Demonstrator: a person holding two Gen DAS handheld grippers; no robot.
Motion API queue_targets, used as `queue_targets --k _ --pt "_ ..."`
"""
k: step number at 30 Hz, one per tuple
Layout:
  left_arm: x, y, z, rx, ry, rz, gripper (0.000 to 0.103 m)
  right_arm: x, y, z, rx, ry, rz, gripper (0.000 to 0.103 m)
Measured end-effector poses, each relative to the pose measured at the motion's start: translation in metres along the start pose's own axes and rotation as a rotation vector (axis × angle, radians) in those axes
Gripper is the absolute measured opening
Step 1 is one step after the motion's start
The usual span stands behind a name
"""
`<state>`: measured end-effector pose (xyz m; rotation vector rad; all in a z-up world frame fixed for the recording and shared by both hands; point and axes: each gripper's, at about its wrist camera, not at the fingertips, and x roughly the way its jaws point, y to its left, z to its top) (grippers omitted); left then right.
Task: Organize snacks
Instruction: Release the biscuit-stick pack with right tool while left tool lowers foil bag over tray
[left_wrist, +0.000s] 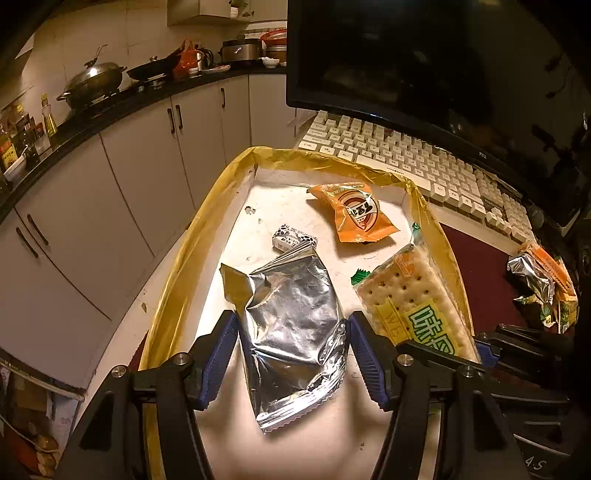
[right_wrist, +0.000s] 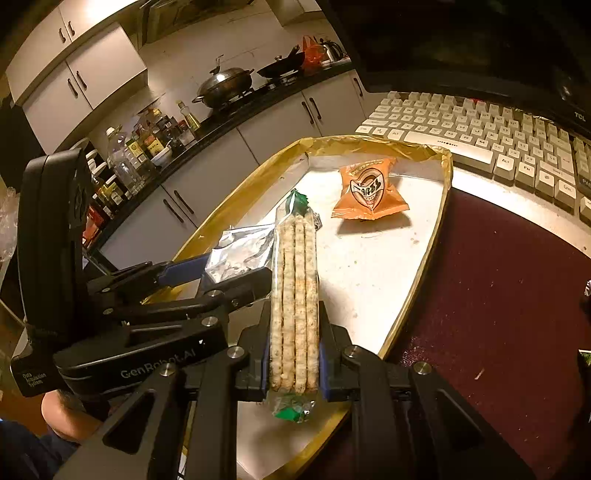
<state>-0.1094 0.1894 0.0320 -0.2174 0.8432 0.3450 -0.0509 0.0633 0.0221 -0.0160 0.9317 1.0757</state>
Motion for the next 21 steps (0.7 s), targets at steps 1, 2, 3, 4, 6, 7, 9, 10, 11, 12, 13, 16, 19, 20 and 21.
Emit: queue_targets --k 1,2,3,4,6,7,9,10,11,12,13,16,19,20,21 --pt "-0.0001 0.0002 0.0 -0.001 0.0 -0.001 0.065 0.0 0.0001 -0.0004 -0.003 0.0 -0.002 0.019" --pt "0.0 0.0004 -0.0003 -0.002 0.001 -0.002 0.065 -0.0001 0.0001 -0.0004 -0.003 -0.001 -0.002 0.019" --pt "0.0004 -0.0001 -0.0001 -0.003 0.001 -0.002 0.065 0.0 0.0002 -0.0003 -0.001 0.0 0.0 0.019" --pt "0.0004 -0.0001 -0.0001 -0.003 0.0 -0.001 0.066 0.0 0.0002 -0.0003 -0.001 0.0 0.0 0.019" --pt "0.0006 0.0007 -0.0001 -0.004 0.0 0.001 0.065 0.0 0.0003 -0.0003 -0.002 0.0 -0.002 0.019" --pt "0.0008 0.0008 -0.0002 -0.005 0.0 0.0 0.066 0.0001 0.0006 -0.0003 -0.003 -0.001 -0.003 0.019" --pt "0.0009 0.0011 -0.0002 -0.007 0.001 0.0 0.066 -0.0001 0.0003 -0.0003 -0.006 0.0 -0.005 0.019" --pt "0.001 0.0012 -0.0001 -0.008 0.002 0.0 0.066 -0.0003 0.0001 -0.0003 -0.008 0.0 -0.006 0.019" --pt "0.0008 0.0014 -0.0003 -0.007 0.003 0.0 0.066 -0.0004 0.0001 -0.0002 -0.01 0.001 -0.007 0.019" --pt "0.0006 0.0013 -0.0003 -0.005 0.003 0.0 0.066 -0.0006 0.0003 -0.0001 -0.013 0.001 -0.009 0.019" --pt "0.0007 0.0012 -0.0005 -0.005 0.003 0.001 0.066 -0.0009 -0.0002 -0.0001 -0.015 0.002 -0.009 0.019" --pt "0.0007 0.0012 -0.0007 -0.004 0.003 0.002 0.067 -0.0009 0.0002 -0.0001 -0.013 0.003 -0.007 0.019" --pt "0.0008 0.0012 -0.0007 -0.002 -0.001 0.007 0.067 -0.0015 -0.0005 -0.0001 -0.01 0.002 -0.003 0.019" --pt "0.0009 0.0013 -0.0007 -0.001 -0.002 0.008 0.067 -0.0014 -0.0009 -0.0001 -0.01 0.002 -0.003 0.019" --pt "0.0011 0.0017 -0.0007 -0.003 -0.002 0.006 0.067 -0.0016 -0.0011 -0.0001 -0.01 0.002 -0.003 0.019"
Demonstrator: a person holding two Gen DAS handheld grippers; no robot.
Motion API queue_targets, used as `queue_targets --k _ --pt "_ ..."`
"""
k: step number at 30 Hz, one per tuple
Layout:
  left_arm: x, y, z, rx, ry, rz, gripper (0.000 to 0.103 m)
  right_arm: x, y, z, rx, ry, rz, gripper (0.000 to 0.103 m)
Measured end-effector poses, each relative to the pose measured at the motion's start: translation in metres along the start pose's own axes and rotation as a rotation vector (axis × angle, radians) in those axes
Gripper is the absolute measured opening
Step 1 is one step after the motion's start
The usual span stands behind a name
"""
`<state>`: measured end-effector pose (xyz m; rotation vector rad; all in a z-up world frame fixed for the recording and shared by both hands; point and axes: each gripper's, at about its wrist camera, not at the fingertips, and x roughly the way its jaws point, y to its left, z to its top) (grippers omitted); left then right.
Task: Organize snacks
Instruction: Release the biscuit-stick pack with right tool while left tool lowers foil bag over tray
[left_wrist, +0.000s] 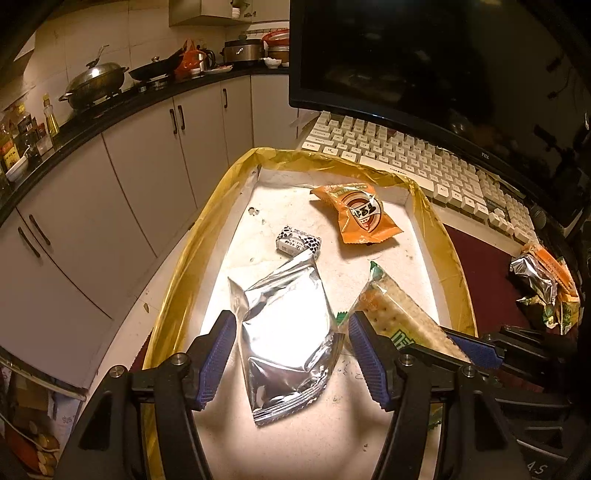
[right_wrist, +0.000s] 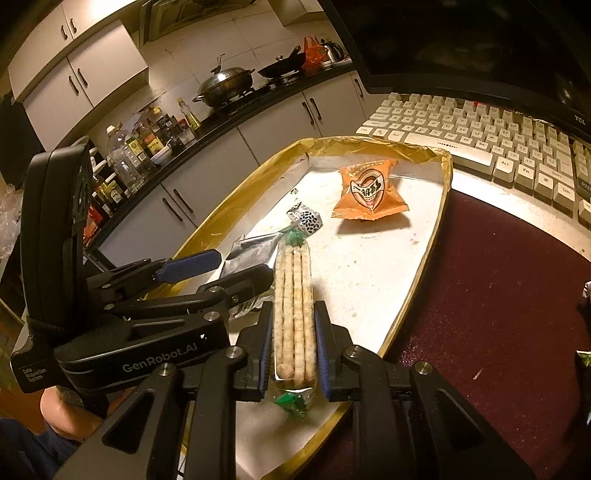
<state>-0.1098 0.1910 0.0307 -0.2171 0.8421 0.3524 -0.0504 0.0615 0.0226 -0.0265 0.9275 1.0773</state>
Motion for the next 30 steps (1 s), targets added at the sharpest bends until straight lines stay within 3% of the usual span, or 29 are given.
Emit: queue_targets --k 6,13,22,26,30 --pt "0.0 0.002 0.0 -0.008 0.003 -0.013 0.067 -0.003 -0.002 0.001 0.01 -0.019 -0.012 0.019" --pt "-0.002 0.003 0.001 -0.011 0.0 -0.013 0.067 -0.016 0.001 0.004 -0.039 -0.1 -0.126 0.02" --pt "-0.007 -0.001 0.001 -0.003 -0.011 -0.016 0.067 -0.024 -0.006 0.006 -0.016 -0.125 -0.131 0.02" --pt "-0.011 -0.001 0.001 -0.002 -0.02 -0.018 0.067 -0.022 -0.003 0.005 -0.04 -0.124 -0.186 0.02" --pt "-0.015 -0.001 0.001 -0.004 -0.026 -0.02 0.067 -0.019 -0.002 0.004 -0.043 -0.108 -0.152 0.02"
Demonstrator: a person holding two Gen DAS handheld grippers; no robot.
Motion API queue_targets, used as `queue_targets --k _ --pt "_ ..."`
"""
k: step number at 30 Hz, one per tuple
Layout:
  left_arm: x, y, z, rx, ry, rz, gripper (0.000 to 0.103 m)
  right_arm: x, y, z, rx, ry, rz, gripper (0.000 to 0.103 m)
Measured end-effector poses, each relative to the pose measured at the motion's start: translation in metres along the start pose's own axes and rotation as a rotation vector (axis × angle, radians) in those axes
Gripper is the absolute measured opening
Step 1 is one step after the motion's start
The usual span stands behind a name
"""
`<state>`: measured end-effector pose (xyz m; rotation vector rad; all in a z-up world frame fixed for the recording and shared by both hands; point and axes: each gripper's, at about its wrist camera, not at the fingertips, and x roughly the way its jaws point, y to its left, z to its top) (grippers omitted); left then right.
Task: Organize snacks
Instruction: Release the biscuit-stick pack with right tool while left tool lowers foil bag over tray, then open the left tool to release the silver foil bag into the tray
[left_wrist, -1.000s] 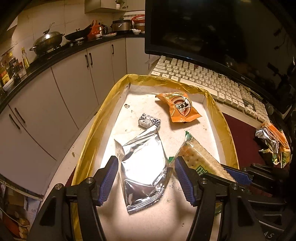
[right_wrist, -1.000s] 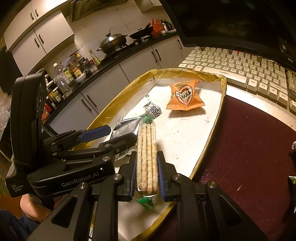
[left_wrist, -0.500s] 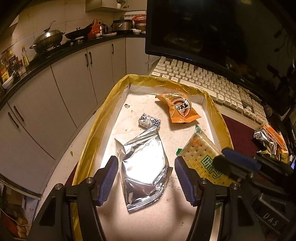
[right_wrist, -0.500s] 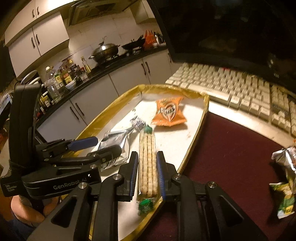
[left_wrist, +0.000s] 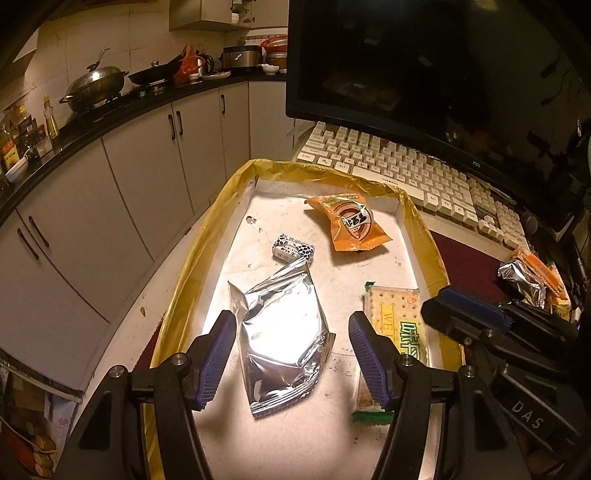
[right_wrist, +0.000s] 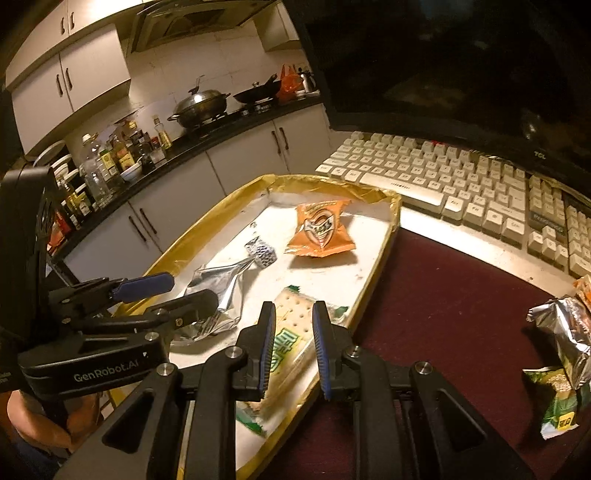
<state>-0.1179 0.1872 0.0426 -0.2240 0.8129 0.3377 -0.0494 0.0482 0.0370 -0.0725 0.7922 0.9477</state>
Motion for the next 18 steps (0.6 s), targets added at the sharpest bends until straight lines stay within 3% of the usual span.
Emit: queue_targets --k 9,18 --pt "-0.009 -0.009 0.001 0.014 -0.012 -0.018 0.067 -0.007 -0.011 0.004 0.067 -0.015 0.02 0.02" --pt "-0.024 -0.037 0.003 0.071 -0.029 -0.048 0.067 -0.042 -0.036 0.004 0.171 -0.024 0.032 0.02"
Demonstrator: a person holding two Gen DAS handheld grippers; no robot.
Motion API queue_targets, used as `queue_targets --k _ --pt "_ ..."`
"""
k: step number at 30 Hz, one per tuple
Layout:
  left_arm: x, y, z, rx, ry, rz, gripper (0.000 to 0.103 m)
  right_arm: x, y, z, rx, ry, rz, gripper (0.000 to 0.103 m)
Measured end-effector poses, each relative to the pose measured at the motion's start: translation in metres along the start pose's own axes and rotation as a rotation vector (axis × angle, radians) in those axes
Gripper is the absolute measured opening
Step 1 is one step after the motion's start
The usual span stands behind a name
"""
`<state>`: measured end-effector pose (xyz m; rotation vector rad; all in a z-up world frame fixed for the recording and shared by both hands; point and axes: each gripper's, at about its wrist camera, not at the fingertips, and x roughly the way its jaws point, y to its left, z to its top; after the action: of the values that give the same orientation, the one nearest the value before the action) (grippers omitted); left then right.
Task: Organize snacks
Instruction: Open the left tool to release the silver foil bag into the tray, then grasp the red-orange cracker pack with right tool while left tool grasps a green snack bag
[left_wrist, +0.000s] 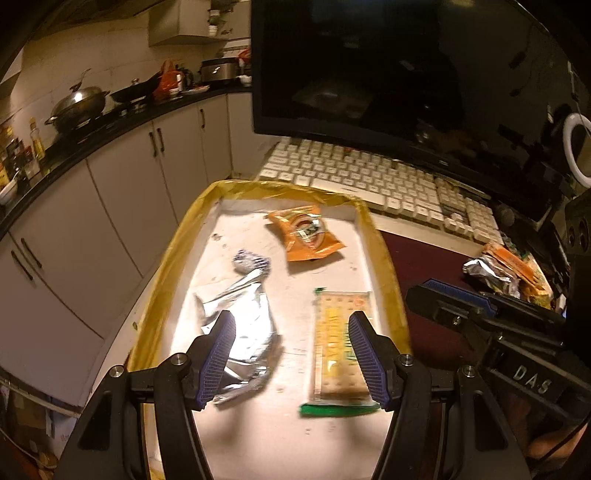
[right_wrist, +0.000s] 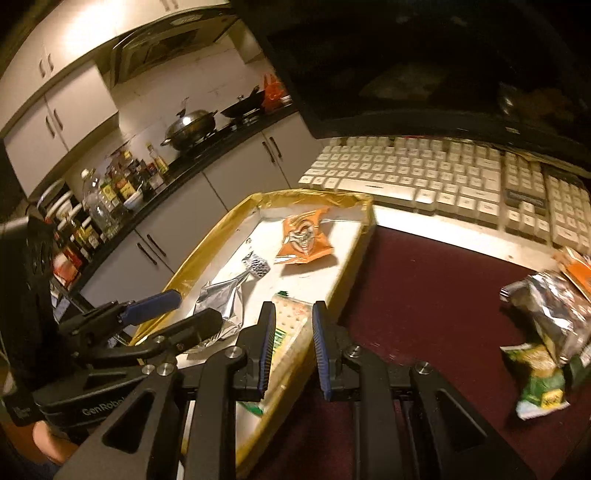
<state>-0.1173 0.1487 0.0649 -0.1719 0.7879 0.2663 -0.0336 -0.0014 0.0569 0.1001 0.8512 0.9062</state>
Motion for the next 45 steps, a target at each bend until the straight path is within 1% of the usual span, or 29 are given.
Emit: queue_targets --k 2,6,7,10,12,13,14,16,20,21,25,26,27,29,32,34,35,37,39,40,41,43,45 --pt "-0.002 -0.011 0.001 0.018 -0.002 -0.014 0.067 -0.013 -0.013 0.002 0.029 -0.016 0.001 0.02" --pt "-0.005 -0.04 0.005 0.064 0.005 -0.069 0.067 -0.044 -0.046 0.009 0.077 -0.076 -0.044 0.02" --pt "-0.005 -0.048 0.006 0.075 0.011 -0.087 0.071 -0.053 -0.055 0.011 0.092 -0.092 -0.057 0.021" --pt "-0.004 -0.073 0.009 0.102 0.028 -0.144 0.073 -0.079 -0.086 0.017 0.14 -0.163 -0.115 0.028" --pt "-0.003 -0.094 0.013 0.125 0.039 -0.193 0.073 -0.097 -0.11 0.019 0.196 -0.225 -0.168 0.028" --pt "-0.001 -0.104 0.013 0.132 0.046 -0.212 0.073 -0.103 -0.119 0.018 0.217 -0.245 -0.178 0.028" --pt "0.002 -0.116 0.014 0.138 0.06 -0.234 0.073 -0.11 -0.132 0.016 0.257 -0.273 -0.201 0.028" --pt "0.008 -0.131 0.014 0.148 0.087 -0.268 0.073 -0.116 -0.15 0.015 0.306 -0.288 -0.227 0.028" --pt "0.029 -0.162 0.01 0.158 0.155 -0.321 0.073 -0.122 -0.179 0.007 0.426 -0.303 -0.232 0.028" --pt "0.034 -0.168 0.008 0.159 0.174 -0.328 0.073 -0.124 -0.183 0.006 0.444 -0.308 -0.238 0.028" --pt "0.05 -0.187 0.004 0.172 0.202 -0.317 0.073 -0.134 -0.193 0.002 0.491 -0.345 -0.256 0.028" --pt "0.054 -0.191 0.002 0.173 0.209 -0.316 0.074 -0.135 -0.194 0.002 0.496 -0.349 -0.259 0.028" --pt "0.057 -0.193 0.002 0.175 0.213 -0.314 0.077 -0.136 -0.194 0.0 0.498 -0.35 -0.26 0.028" --pt "0.063 -0.199 0.001 0.175 0.221 -0.315 0.078 -0.136 -0.195 0.0 0.502 -0.35 -0.264 0.028" --pt "0.069 -0.207 0.001 0.19 0.215 -0.315 0.079 -0.134 -0.197 0.0 0.514 -0.343 -0.257 0.029" --pt "0.077 -0.213 0.001 0.205 0.217 -0.296 0.081 -0.134 -0.199 0.0 0.518 -0.337 -0.262 0.029" --pt "0.081 -0.215 0.001 0.208 0.22 -0.301 0.081 -0.133 -0.2 -0.001 0.522 -0.334 -0.262 0.03" --pt "0.089 -0.217 0.0 0.212 0.226 -0.299 0.081 -0.132 -0.201 0.0 0.527 -0.333 -0.269 0.036" --pt "0.09 -0.218 0.0 0.227 0.196 -0.29 0.081 -0.13 -0.205 0.0 0.53 -0.329 -0.287 0.036" --pt "0.09 -0.216 0.0 0.229 0.181 -0.28 0.08 -0.13 -0.206 -0.001 0.532 -0.325 -0.295 0.037" --pt "0.091 -0.214 0.0 0.227 0.181 -0.282 0.076 -0.127 -0.209 -0.001 0.532 -0.315 -0.311 0.038" --pt "0.09 -0.207 0.001 0.22 0.178 -0.29 0.058 -0.121 -0.215 -0.002 0.547 -0.284 -0.329 0.044" --pt "0.088 -0.199 0.002 0.215 0.182 -0.296 0.051 -0.115 -0.222 -0.005 0.571 -0.257 -0.326 0.044"
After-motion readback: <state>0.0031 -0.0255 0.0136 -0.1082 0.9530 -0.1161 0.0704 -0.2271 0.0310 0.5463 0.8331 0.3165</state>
